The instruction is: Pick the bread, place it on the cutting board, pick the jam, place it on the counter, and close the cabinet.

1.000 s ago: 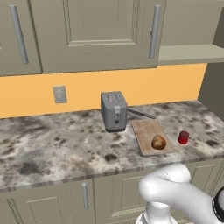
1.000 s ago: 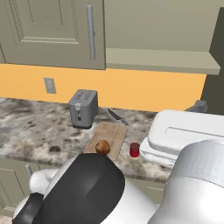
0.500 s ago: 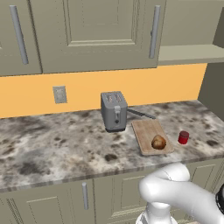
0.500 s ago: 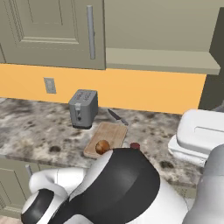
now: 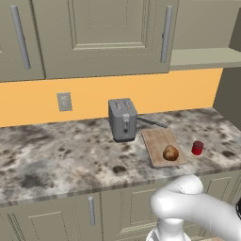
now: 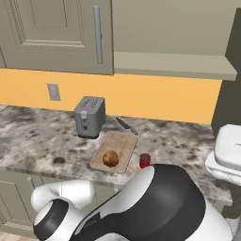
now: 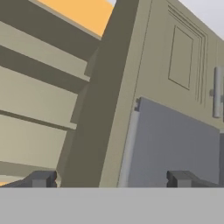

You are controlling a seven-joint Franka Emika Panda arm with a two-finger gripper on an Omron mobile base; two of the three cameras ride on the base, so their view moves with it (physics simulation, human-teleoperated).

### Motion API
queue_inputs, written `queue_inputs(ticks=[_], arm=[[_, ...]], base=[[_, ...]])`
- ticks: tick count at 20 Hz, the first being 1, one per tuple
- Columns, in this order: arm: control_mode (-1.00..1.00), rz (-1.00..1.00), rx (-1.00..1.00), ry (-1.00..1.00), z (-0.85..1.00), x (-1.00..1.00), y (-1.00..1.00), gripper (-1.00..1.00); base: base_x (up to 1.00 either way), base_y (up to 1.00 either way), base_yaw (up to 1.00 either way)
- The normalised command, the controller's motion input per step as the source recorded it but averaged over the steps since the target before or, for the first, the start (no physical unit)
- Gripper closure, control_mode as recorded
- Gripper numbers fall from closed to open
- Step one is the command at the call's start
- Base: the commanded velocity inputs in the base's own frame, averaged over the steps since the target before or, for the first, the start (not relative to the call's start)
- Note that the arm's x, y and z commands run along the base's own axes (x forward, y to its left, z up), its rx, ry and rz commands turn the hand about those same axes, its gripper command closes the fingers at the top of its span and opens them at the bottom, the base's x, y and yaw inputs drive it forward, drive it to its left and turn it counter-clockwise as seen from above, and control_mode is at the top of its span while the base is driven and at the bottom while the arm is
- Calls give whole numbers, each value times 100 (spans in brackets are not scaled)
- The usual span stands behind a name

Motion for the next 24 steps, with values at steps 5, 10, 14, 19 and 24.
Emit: queue_inputs(ticks=[5, 10, 14, 19, 24], arm=[[-100, 0, 0, 0, -15, 26, -25, -100], [-100, 1, 0, 0, -13, 41, -24, -100], [-100, 3, 0, 0, -14, 48, -19, -100], [-100, 4, 0, 0, -16, 45, -14, -100], [-100, 2, 0, 0, -12, 52, -10, -100]], base=[[0, 0, 0], [0, 0, 0], [0, 0, 0], [0, 0, 0], [0, 0, 0]])
